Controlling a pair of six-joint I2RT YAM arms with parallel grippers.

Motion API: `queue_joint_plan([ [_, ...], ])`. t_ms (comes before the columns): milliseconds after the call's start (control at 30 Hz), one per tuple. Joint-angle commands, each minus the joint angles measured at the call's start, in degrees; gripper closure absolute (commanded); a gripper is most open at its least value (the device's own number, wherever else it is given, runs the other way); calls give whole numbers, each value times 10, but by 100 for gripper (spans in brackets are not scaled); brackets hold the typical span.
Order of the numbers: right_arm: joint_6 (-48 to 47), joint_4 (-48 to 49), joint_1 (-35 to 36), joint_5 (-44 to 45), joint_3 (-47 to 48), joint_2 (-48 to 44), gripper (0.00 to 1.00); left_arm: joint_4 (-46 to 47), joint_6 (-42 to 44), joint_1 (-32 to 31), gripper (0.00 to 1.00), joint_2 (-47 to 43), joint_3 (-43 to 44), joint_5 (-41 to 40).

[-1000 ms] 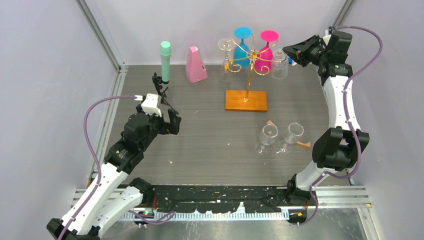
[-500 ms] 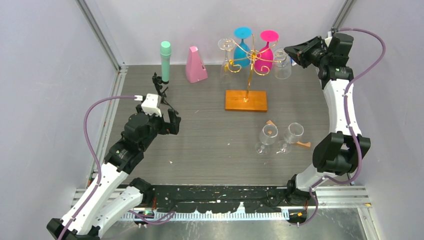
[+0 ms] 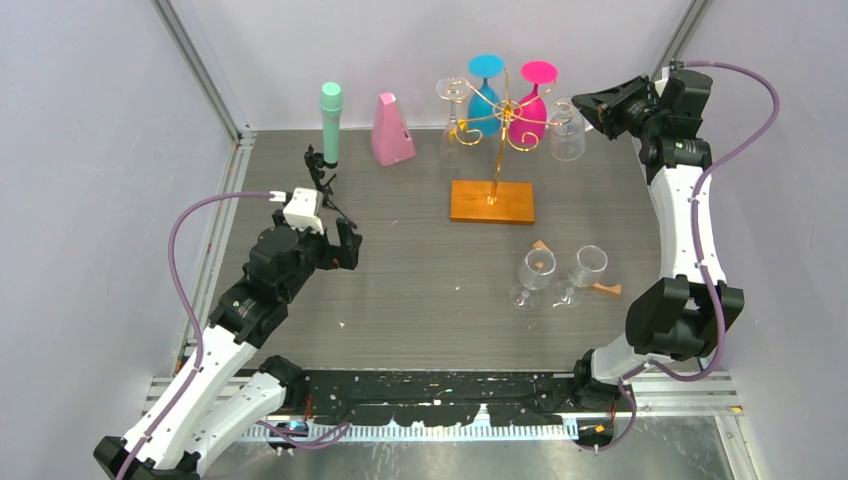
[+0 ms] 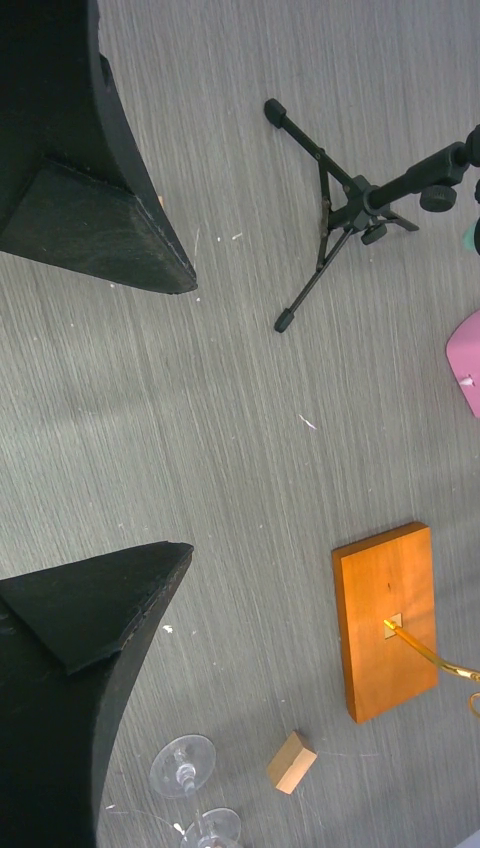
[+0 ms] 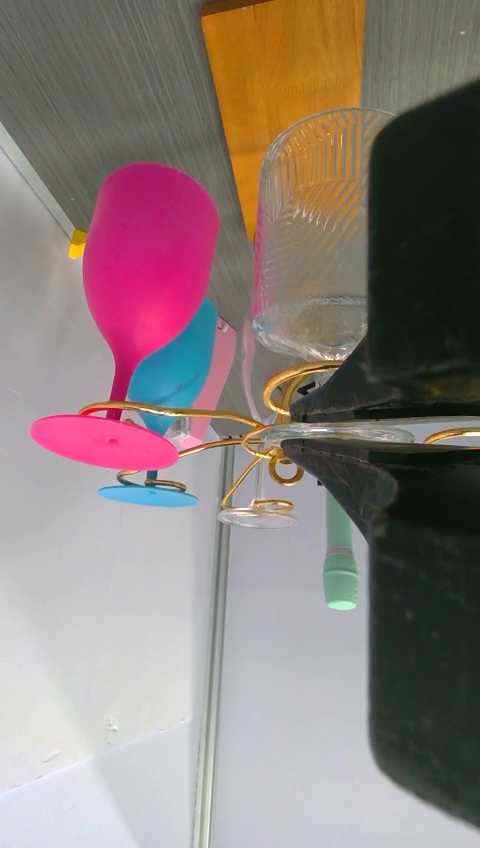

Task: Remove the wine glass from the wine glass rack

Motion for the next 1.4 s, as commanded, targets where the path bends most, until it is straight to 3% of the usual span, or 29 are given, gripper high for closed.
queue_joint_plan([
  [0, 12, 34, 1, -18, 0, -52, 100, 16, 10, -1, 3, -2, 0, -7],
  [633, 28, 75, 45, -18, -9, -34, 100, 15, 8, -1, 3, -8, -5, -7],
  [1367, 22, 145, 75, 93, 14, 13, 100, 12, 8, -1, 2, -8, -6, -13],
])
